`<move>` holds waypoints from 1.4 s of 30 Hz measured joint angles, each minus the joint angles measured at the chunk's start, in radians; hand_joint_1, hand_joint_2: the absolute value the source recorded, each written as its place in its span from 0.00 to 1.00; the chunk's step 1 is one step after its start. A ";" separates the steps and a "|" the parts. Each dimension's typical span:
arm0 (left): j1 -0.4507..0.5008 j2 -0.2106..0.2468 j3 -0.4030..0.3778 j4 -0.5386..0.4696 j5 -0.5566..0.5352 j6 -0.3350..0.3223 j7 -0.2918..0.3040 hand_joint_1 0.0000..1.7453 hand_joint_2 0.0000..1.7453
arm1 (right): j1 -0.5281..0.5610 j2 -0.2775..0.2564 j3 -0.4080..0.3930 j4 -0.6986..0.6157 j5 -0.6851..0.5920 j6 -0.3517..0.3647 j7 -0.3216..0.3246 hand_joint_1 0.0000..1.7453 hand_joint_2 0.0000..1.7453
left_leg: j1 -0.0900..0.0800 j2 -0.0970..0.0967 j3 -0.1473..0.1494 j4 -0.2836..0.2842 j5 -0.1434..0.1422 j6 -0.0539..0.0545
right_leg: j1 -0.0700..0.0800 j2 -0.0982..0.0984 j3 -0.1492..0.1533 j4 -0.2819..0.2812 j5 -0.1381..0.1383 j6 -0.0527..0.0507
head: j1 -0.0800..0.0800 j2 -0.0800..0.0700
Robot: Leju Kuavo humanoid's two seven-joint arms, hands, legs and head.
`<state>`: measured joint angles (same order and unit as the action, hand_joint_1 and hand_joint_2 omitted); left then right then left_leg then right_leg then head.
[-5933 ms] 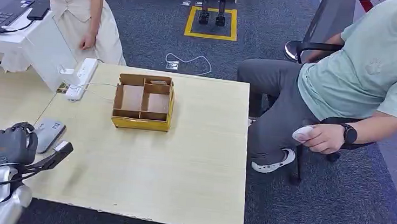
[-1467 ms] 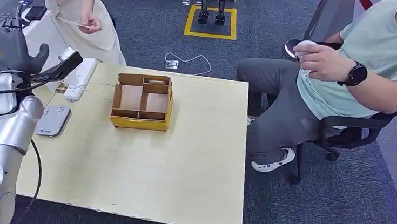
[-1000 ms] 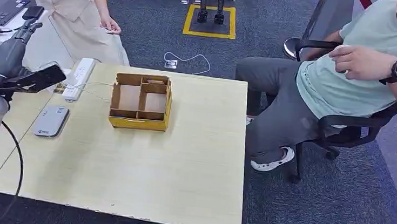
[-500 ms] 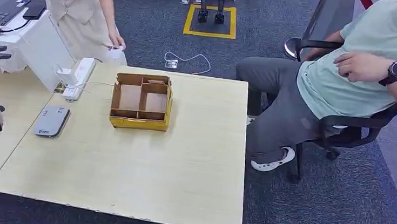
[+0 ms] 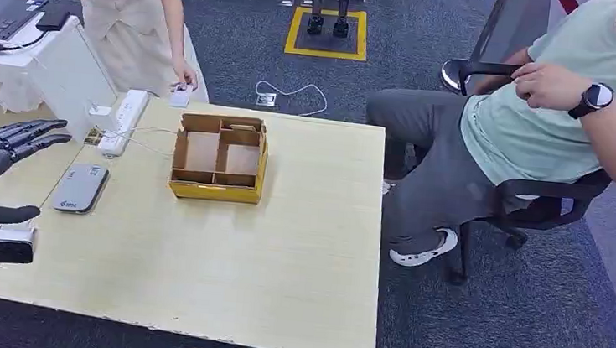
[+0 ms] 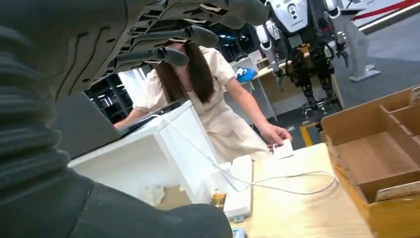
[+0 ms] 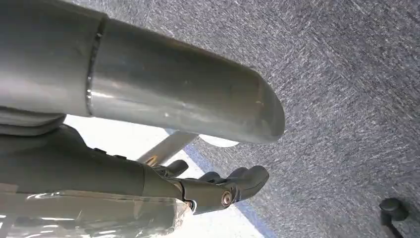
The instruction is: Pass the card to the sensor for recognition and then transmit it.
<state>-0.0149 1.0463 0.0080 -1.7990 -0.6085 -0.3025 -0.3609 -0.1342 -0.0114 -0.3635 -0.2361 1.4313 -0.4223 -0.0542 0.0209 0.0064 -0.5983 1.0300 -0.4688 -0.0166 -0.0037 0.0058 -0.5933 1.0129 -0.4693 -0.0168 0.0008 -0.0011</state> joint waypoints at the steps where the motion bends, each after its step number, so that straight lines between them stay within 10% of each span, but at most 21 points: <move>1: -0.007 -0.009 -0.010 0.000 -0.003 0.000 0.000 0.00 1.00 | 0.000 0.000 0.000 0.000 0.000 0.000 0.000 0.00 0.00 | 0.000 0.000 0.000 0.000 0.000 0.000 | 0.000 0.000 0.000 0.000 0.000 0.000 | 0.000 0.000; 12: -0.081 -0.067 -0.075 0.003 -0.043 0.024 0.000 0.00 1.00 | 0.000 0.000 0.000 0.000 0.003 0.000 0.001 0.00 0.00 | 0.000 -0.001 0.000 0.000 0.001 0.000 | 0.000 -0.001 0.000 0.000 0.000 0.000 | 0.000 0.000; 27: -0.329 -0.526 -0.372 0.253 -0.430 0.271 0.258 0.00 1.00 | -0.006 0.011 -0.008 0.000 0.017 -0.001 0.022 0.00 0.00 | -0.002 -0.005 0.000 0.002 0.003 0.003 | -0.002 -0.005 0.002 -0.001 0.002 0.002 | 0.000 0.000; 42: -0.382 -0.702 -0.398 0.424 -0.504 0.329 0.304 0.00 1.00 | -0.006 0.013 -0.015 0.000 0.035 0.002 0.029 0.00 0.00 | -0.002 -0.005 0.000 0.002 0.003 0.003 | -0.002 -0.004 0.001 -0.001 0.002 0.002 | 0.000 0.000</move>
<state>-0.3972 0.3448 -0.3903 -1.3752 -1.1125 0.0264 -0.0568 -0.1406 0.0019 -0.3788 -0.2361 1.4668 -0.4204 -0.0252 0.0188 0.0016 -0.5986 1.0315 -0.4661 -0.0137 -0.0059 0.0017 -0.5926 1.0119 -0.4673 -0.0150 0.0011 -0.0011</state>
